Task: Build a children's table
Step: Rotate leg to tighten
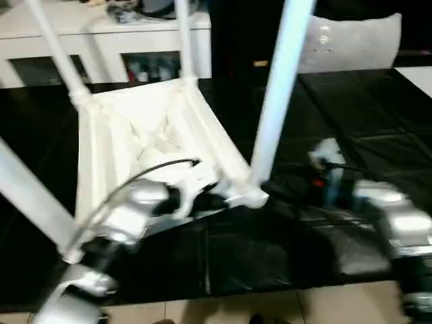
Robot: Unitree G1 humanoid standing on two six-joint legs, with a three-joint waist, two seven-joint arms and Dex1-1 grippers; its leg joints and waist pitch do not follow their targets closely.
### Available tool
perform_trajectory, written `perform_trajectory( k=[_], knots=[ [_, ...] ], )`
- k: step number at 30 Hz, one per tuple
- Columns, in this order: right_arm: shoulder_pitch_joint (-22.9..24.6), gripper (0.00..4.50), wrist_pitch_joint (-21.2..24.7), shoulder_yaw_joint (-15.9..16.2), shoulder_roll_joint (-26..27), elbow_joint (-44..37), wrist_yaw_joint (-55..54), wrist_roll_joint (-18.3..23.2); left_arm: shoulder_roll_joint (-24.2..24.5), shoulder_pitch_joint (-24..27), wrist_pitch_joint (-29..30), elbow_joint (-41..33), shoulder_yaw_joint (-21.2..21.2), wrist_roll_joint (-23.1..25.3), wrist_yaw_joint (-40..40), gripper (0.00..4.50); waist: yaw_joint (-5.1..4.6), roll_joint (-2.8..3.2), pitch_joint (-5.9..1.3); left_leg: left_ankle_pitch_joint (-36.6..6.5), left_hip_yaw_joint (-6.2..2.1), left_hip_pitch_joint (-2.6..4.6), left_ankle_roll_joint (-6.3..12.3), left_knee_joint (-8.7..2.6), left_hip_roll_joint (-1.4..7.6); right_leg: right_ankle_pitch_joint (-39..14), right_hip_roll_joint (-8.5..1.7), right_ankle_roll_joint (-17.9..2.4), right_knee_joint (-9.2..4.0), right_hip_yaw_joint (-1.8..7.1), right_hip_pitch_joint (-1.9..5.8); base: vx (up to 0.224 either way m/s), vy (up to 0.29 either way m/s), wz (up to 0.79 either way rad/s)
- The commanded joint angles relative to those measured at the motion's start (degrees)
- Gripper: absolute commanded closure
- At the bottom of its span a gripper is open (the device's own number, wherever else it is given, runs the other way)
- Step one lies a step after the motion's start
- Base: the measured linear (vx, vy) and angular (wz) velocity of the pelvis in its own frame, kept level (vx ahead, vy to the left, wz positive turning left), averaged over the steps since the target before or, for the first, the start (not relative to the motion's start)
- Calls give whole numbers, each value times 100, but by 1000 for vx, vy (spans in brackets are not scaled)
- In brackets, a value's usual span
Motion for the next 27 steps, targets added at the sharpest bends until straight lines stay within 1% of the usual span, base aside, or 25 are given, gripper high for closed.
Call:
perform_trajectory(
  k=[1, 2, 3, 4, 5, 6, 7, 8, 9, 10, 11, 12, 13, 14, 15, 16, 18, 19, 20, 21, 22, 23, 25, 27],
  knots=[
    [49, 1, -183, 311, -173, -88, 496, -77, 109, -86, -493, -259, -185, -158, -537, 450, 43, -18, -435, -1049, 26, 66, 546, -367, 129, -2282, -319, -746, -363, 283, 358, 0, 0, 0],
    [49, 1, -249, 422, -253, -90, 697, -101, 186, -88, -666, -223, -251, -147, -715, 450, 67, -34, -427, -1106, 35, 74, 545, -376, 141, -2253, -304, -756, -361, 295, 343, 0, 0, 0],
    [42, 1, -290, 514, -299, -72, 822, -130, 264, -88, -828, -197, -325, -142, -912, 450, 99, -27, -430, -1133, 35, 80, 532, -377, 147, -2238, -305, -773, -348, 301, 340, 0, 0, 0],
    [35, 1, -303, 551, -315, -57, 864, -133, 298, -88, -894, -184, -354, -148, -996, 450, 116, -30, -427, -1150, 32, 76, 524, -378, 148, -2253, -307, -773, -344, 303, 336, 0, 0, 0],
    [32, 1, -308, 566, -321, -51, 881, -134, 311, -88, -920, -179, -366, -150, -1030, 450, 155, -26, -435, -1142, 31, 74, 503, -381, 153, -2263, -316, -759, -332, 312, 347, 0, 0, 0],
    [21, 17, -178, 687, -334, -42, 1147, -20, 393, -104, -1069, -167, -466, -184, -1324, 450, 202, -58, -442, -1120, 40, 90, 491, -379, 153, -2243, -317, -772, -327, 318, 334, 0, 0, 0],
    [19, 17, -163, 696, -332, -41, 1171, -7, 398, -109, -1079, -169, -476, -186, -1349, 450, 233, -38, -437, -1109, 37, 87, 485, -386, 172, -2224, -327, -804, -312, 328, 332, 0, 0, 0],
    [9, 17, -86, 744, -322, -37, 1291, 54, 420, -134, -1132, -174, -521, -196, -1479, 450, 243, -38, -440, -1105, 34, 72, 486, -387, 169, -2207, -326, -812, -305, 325, 343, 0, 0, 0],
    [-11, 17, -43, 780, -298, -21, 1364, 85, 434, -161, -1186, -173, -561, -180, -1581, 450, 259, -38, -444, -1108, 34, 76, 480, -387, 173, -2195, -325, -814, -302, 329, 342, 0, 0, 0],
    [-22, 37, -36, 791, -287, -12, 1381, 92, 437, -171, -1204, -169, -574, -167, -1606, 450, 286, -59, -445, -1078, 33, 77, 472, -391, 182, -2166, -333, -829, -288, 336, 341, 0, 0, 0],
    [-41, 51, -75, 831, -281, 14, 1422, 86, 450, -189, -1268, -142, -604, -147, -1645, 450, 313, -55, -446, -1076, 40, 89, 449, -390, 188, -2153, -336, -840, -290, 344, 323, 0, 0, 0],
    [-60, 56, -125, 872, -280, 35, 1439, 57, 463, -207, -1334, -110, -629, -117, -1656, 450, 323, -41, -440, -1113, 34, 80, 418, -393, 188, -2169, -339, -840, -286, 347, 323, 0, 0, 0],
    [-86, 59, -179, 919, -269, 71, 1460, 20, 471, -225, -1377, -78, -650, -89, -1657, 450, 323, -41, -440, -1113, 34, 80, 418, -393, 188, -2169, -339, -840, -286, 347, 323, 0, 0, 0],
    [-135, 65, -227, 987, -233, 161, 1489, -19, 474, -245, -1433, -34, -664, -76, -1683, 450, 329, -50, -435, -1204, 35, 84, 370, -396, 179, -2287, -345, -808, -295, 342, 329, 0, 0, 0],
    [-146, 86, -242, 1007, -219, 193, 1496, -26, 474, -246, -1456, -21, -664, -81, -1699, 450, 311, -72, -423, -1244, 39, 64, 351, -399, 165, -2406, -345, -760, -312, 337, 339, 0, 0, 0],
    [-146, 86, -242, 1007, -219, 193, 1496, -26, 474, -246, -1456, -21, -664, -81, -1699, 450, 315, -72, -424, -1256, 42, 72, 341, -395, 156, -2476, -351, -730, -322, 333, 338, 0, 0, 0],
    [-196, 103, -360, 1038, -140, 340, 1460, -88, 473, -267, -1525, 28, -662, -77, -1730, 450, 287, -74, -411, -1311, 43, 67, 331, -391, 136, -2729, -349, -606, -360, 314, 338, 0, 0, 0],
    [-207, 113, -395, 1040, -121, 376, 1448, -106, 472, -273, -1546, 43, -662, -78, -1743, 450, 287, -74, -411, -1311, 43, 67, 331, -391, 136, -2729, -349, -606, -360, 314, 338, 0, 0, 0],
    [-237, 125, -334, 1054, -78, 405, 1499, -64, 467, -289, -1594, 87, -657, -90, -1760, 450, 264, -95, -410, -1319, 39, 69, 326, -384, 123, -2901, -349, -515, -380, 298, 339, 0, 0, 0],
    [-241, 125, -328, 1057, -77, 402, 1507, -61, 468, -291, -1600, 93, -658, -92, -1761, 450, 255, -108, -405, -1318, 45, 71, 333, -383, 120, -2947, -343, -483, -397, 295, 334, 0, 0, 0],
    [-246, 137, -321, 1067, -79, 391, 1518, -58, 470, -295, -1615, 106, -662, -98, -1761, 450, 250, -102, -405, -1308, 43, 78, 337, -379, 119, -2989, -340, -453, -402, 293, 328, 0, 0, 0],
    [-250, 146, -309, 1071, -82, 378, 1533, -48, 471, -301, -1627, 120, -664, -98, -1753, 450, 239, -113, -406, -1285, 43, 74, 349, -379, 120, -2993, -335, -435, -400, 292, 327, 0, 0, 0],
    [-269, 163, -266, 1077, -93, 368, 1572, -2, 473, -320, -1651, 156, -670, -97, -1729, 450, 236, -109, -409, -1274, 42, 75, 357, -379, 125, -2984, -333, -432, -397, 292, 323, 0, 0, 0],
    [-277, 180, -189, 1087, -109, 330, 1636, 63, 458, -335, -1669, 205, -653, -112, -1702, 450, 236, -116, -416, -1242, 41, 73, 372, -382, 136, -2899, -332, -462, -383, 298, 323, 0, 0, 0]
  ],
)
